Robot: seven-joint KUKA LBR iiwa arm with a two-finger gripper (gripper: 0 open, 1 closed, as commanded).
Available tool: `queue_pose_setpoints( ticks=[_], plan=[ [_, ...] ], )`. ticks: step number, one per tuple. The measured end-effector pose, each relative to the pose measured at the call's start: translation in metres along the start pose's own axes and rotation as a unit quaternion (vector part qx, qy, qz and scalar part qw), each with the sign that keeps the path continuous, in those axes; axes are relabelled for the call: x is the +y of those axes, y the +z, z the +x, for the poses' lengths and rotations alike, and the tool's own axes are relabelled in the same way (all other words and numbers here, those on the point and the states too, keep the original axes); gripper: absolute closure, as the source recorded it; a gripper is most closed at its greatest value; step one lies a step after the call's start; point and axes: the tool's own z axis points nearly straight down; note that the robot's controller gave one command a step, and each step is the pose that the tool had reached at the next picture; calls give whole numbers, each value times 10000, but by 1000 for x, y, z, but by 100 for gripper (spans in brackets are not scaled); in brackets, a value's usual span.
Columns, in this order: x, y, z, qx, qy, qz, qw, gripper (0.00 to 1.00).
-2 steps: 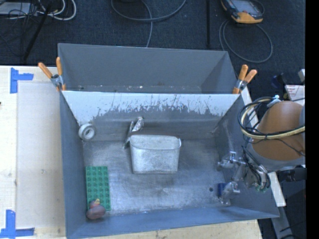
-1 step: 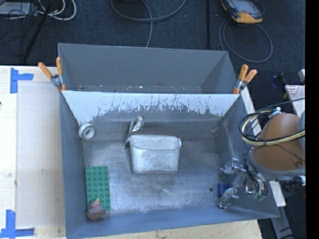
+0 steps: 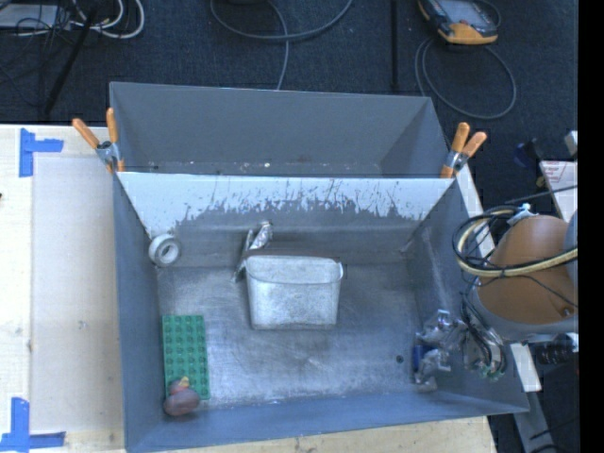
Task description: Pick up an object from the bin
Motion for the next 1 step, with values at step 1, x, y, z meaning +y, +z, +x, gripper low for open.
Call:
queue_pose_setpoints(
  ticks=[1],
  plan=[
    [26, -196, 7, -27, -1688, 7, 9856, 100]
  ],
)
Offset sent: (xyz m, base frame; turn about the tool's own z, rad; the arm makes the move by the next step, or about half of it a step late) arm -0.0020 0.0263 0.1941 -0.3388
